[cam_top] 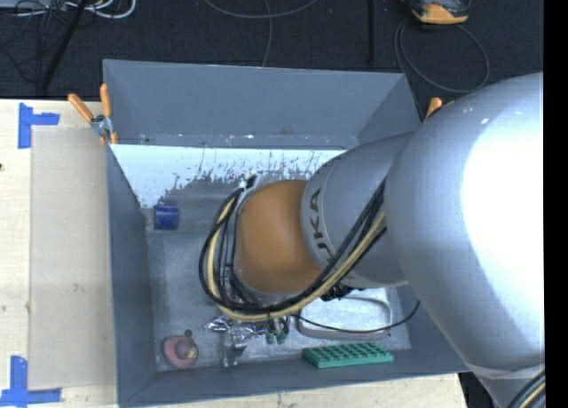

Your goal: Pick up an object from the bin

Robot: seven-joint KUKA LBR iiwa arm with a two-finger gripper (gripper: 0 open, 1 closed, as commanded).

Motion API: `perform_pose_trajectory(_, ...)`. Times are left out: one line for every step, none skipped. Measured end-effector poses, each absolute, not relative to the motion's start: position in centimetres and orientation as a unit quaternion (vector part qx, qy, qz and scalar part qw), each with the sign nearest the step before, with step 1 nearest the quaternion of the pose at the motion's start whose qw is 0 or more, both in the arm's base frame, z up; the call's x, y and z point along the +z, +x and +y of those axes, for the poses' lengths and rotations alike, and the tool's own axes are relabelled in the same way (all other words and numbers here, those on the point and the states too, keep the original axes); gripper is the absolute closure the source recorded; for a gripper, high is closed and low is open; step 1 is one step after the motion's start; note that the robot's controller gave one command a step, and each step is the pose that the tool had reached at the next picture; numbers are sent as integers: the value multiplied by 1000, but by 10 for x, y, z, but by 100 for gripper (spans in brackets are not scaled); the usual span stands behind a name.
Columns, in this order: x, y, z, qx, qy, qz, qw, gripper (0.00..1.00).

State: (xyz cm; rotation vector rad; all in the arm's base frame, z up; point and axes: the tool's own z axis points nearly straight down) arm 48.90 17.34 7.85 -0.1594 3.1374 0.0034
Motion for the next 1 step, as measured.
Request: perform_pose_trajectory(71, 489, 131, 1, -21, 1000, 0, 0)
